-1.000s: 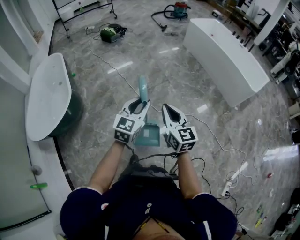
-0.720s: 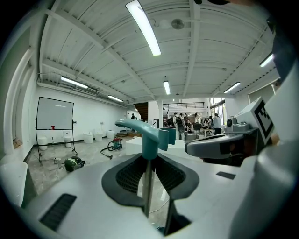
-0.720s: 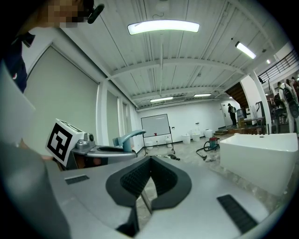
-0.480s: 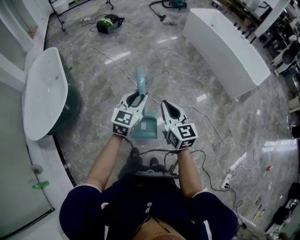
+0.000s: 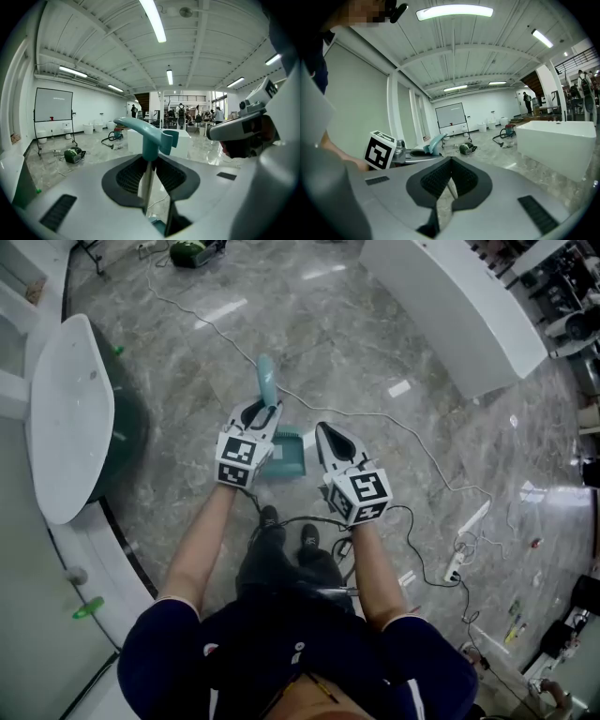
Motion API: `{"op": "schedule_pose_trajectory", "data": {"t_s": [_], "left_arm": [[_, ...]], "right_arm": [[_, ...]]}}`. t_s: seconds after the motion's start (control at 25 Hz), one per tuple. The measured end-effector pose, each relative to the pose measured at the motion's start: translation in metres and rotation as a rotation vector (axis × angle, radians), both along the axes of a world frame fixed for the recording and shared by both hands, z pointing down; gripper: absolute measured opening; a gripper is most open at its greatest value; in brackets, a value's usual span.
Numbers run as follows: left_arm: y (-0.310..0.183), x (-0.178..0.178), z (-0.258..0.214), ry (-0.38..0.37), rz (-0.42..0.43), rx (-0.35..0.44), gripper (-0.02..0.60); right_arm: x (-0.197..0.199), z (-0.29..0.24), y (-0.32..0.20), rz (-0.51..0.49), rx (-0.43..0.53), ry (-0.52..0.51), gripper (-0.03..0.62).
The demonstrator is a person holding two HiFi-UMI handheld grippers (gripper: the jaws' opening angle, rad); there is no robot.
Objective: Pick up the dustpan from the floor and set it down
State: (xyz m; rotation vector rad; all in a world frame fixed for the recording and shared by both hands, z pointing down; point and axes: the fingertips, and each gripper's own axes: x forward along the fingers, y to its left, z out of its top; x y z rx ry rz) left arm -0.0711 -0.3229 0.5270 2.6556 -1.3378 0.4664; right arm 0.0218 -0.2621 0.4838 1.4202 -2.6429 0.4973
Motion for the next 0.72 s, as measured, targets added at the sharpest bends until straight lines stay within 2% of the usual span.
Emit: {"op": "schedule_pose_trajectory", "data": {"t_s": [0.44,0.72], "left_arm": [[-0.057,-0.018,0.130,-0.063,0.042,-0.124,0.097],[-0.074,-0.024,0.191,-0.098,0.061,-0.186,0.097]], "right_arm": [[-0.025,0.066,-0.040,0.024,-0.069,0.024,0.006],[-0.043,0.096,-0.054,0.034,-0.108,0.016,0.006]]}}
